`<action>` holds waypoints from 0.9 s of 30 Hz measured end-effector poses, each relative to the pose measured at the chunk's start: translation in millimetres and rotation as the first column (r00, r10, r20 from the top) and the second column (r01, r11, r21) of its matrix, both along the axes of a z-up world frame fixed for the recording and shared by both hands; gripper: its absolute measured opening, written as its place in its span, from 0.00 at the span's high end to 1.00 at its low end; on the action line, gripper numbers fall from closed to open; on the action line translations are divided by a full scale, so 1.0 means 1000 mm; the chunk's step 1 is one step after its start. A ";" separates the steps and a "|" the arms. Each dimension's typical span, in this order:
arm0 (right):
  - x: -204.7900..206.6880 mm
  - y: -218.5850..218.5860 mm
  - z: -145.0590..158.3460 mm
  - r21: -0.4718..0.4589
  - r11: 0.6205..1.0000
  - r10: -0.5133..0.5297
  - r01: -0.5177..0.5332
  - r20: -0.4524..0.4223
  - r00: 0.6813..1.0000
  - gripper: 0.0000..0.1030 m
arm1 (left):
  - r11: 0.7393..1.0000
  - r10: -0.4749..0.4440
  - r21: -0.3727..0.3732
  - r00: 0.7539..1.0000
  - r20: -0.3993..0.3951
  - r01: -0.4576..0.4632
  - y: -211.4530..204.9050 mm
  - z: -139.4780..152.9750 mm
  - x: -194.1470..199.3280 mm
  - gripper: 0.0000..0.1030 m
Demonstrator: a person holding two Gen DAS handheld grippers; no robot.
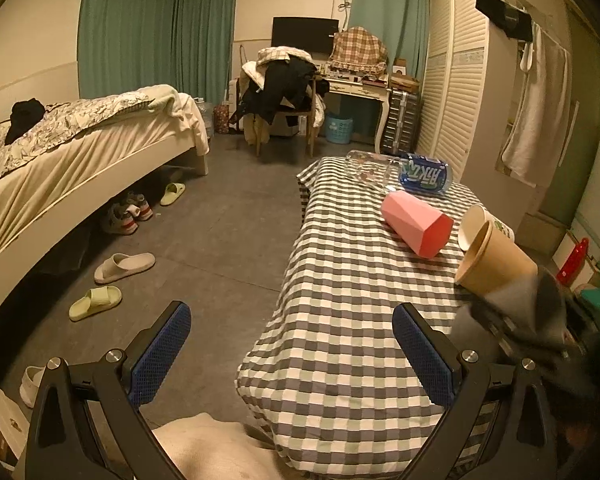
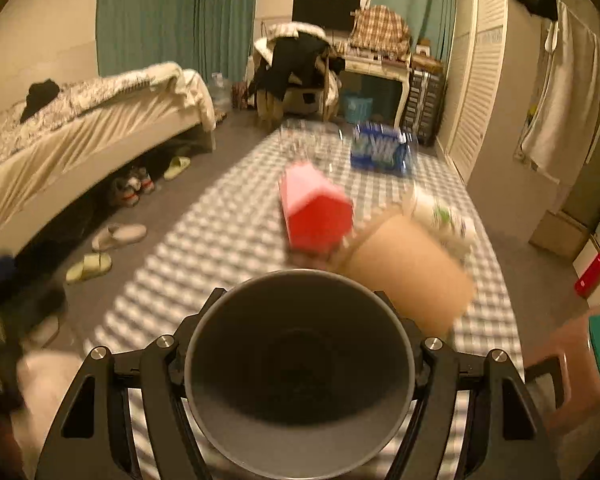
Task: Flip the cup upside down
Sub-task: 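Lift the gray cup with the right gripper and turn its open end downward, then grasp the gray cup with the left gripper while the right gripper opens and releases it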
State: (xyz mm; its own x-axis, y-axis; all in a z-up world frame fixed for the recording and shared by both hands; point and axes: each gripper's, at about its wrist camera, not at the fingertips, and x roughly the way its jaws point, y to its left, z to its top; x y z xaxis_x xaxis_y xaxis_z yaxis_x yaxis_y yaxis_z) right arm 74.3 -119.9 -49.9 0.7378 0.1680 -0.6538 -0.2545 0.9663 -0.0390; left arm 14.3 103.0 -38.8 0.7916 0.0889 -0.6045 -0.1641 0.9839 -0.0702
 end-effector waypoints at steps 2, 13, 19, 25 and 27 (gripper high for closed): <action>-0.017 -0.009 -0.003 0.007 1.000 0.011 -0.011 -0.027 1.000 0.32 | 1.000 0.004 -0.003 1.000 -0.005 -0.004 0.002 -0.001 0.001 0.00; -0.051 -0.031 -0.022 0.000 1.000 0.008 -0.008 -0.078 0.997 0.32 | 0.999 -0.043 0.026 0.999 -0.010 0.043 -0.024 0.001 0.004 0.00; -0.035 -0.032 -0.044 0.025 1.000 -0.003 0.007 -0.158 0.987 0.31 | 0.999 -0.038 0.036 0.999 -0.013 0.038 -0.029 0.000 0.007 0.00; -0.021 -0.030 -0.040 0.053 0.999 0.000 0.007 -0.138 0.990 0.31 | 0.999 -0.039 0.033 0.999 -0.034 0.040 -0.028 -0.007 0.016 0.00; -0.014 -0.023 -0.039 0.076 0.997 0.010 0.000 -0.139 0.990 0.32 | 0.998 -0.038 0.040 0.999 -0.037 0.039 -0.029 -0.008 0.019 0.00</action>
State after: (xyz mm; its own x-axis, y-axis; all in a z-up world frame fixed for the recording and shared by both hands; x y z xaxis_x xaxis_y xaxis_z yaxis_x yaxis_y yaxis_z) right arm 59.8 -142.7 -88.7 0.6394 0.2246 -0.7353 -0.2574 0.9637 0.0706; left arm 32.9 73.7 -46.6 0.7729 0.0841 -0.6289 -0.1277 0.9915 -0.0243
